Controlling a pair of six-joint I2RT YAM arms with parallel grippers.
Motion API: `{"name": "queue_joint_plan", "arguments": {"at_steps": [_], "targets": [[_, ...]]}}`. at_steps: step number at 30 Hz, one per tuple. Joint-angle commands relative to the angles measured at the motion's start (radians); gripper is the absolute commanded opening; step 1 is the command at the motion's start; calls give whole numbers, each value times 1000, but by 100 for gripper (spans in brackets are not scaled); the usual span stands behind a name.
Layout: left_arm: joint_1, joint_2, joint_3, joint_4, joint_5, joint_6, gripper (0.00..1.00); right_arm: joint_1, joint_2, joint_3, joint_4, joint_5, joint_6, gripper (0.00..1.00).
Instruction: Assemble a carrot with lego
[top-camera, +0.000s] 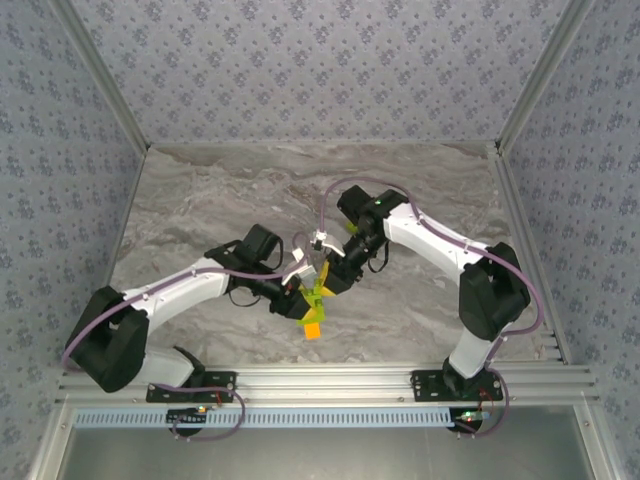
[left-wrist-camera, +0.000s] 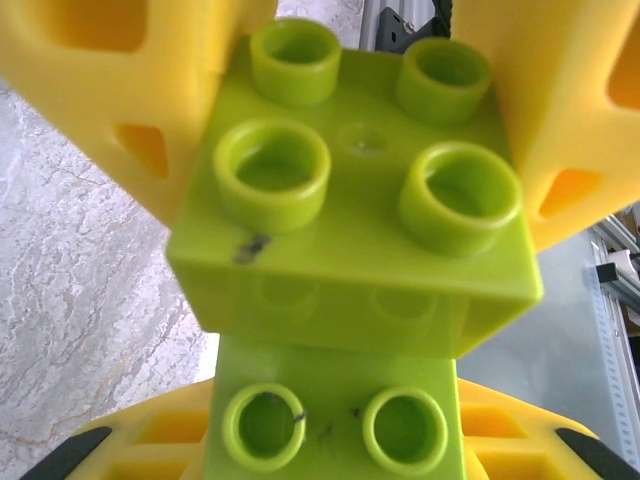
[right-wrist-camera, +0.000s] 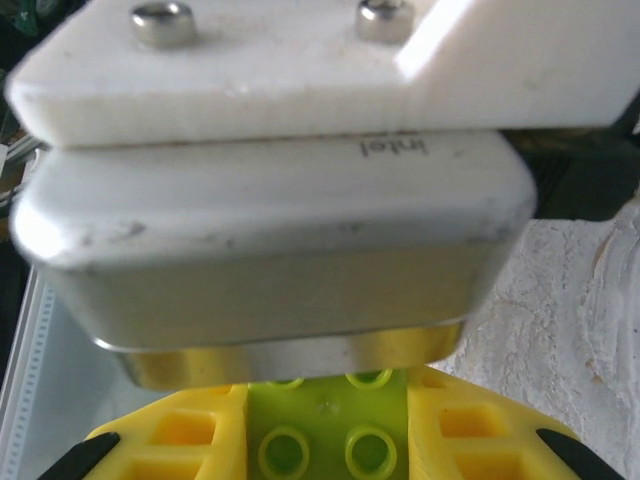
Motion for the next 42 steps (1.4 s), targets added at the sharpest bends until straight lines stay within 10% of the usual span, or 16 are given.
{"name": "queue_joint_plan", "arguments": {"at_steps": [1,42], "targets": [[37,-69,72,114,44,6,10,20,56,-38,-226,93,-19,29],[-31,-72,116,37,-50,37,10,154,130,-7,-256,151,2,30]]}}
